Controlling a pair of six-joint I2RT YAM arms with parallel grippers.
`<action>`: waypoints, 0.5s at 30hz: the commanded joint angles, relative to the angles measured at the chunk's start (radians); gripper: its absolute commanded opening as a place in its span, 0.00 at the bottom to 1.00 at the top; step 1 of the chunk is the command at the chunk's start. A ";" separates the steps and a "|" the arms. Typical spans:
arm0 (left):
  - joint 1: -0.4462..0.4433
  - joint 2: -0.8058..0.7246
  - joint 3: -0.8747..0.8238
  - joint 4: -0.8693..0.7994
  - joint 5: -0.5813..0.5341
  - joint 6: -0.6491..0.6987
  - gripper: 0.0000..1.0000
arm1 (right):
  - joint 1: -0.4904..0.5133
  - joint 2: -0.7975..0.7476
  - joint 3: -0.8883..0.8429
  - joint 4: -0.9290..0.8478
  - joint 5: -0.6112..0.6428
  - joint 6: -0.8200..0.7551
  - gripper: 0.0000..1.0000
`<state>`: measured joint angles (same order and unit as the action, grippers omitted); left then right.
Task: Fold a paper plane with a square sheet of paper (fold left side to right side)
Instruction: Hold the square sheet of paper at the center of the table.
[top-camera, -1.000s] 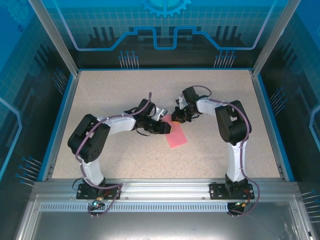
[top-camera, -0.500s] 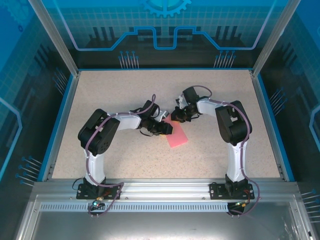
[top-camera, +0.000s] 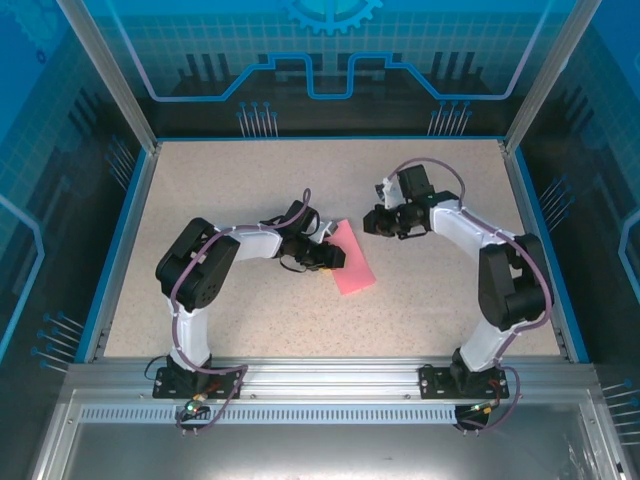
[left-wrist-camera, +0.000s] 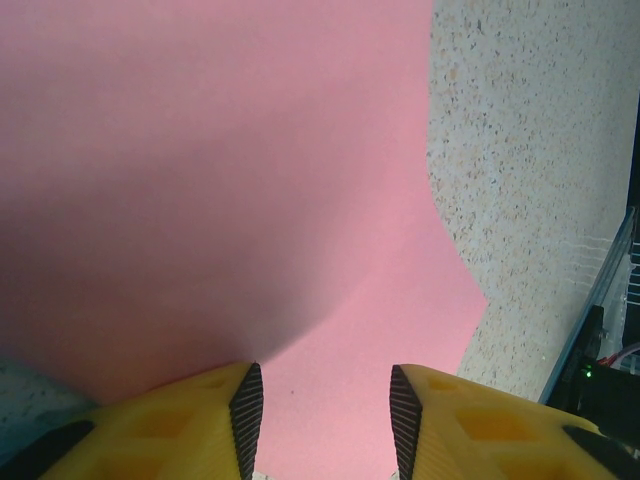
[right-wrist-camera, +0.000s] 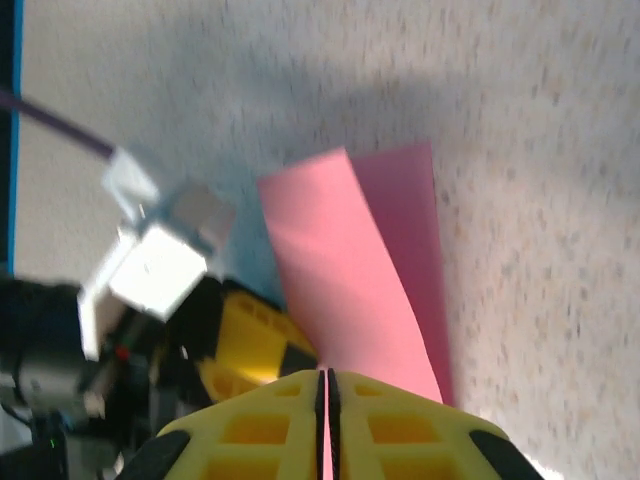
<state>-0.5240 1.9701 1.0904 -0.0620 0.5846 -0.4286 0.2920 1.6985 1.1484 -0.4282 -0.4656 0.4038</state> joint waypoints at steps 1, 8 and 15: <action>-0.010 0.029 -0.024 -0.051 -0.069 -0.002 0.42 | 0.036 -0.027 -0.093 -0.073 -0.054 -0.023 0.09; -0.008 0.020 -0.005 -0.074 -0.070 0.006 0.42 | 0.110 0.097 -0.151 0.001 -0.003 0.050 0.08; 0.000 0.006 0.047 -0.130 -0.096 0.027 0.44 | 0.112 0.174 -0.142 -0.052 0.096 0.040 0.08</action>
<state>-0.5285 1.9701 1.1145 -0.1074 0.5571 -0.4240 0.3977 1.8462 1.0126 -0.4370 -0.4438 0.4412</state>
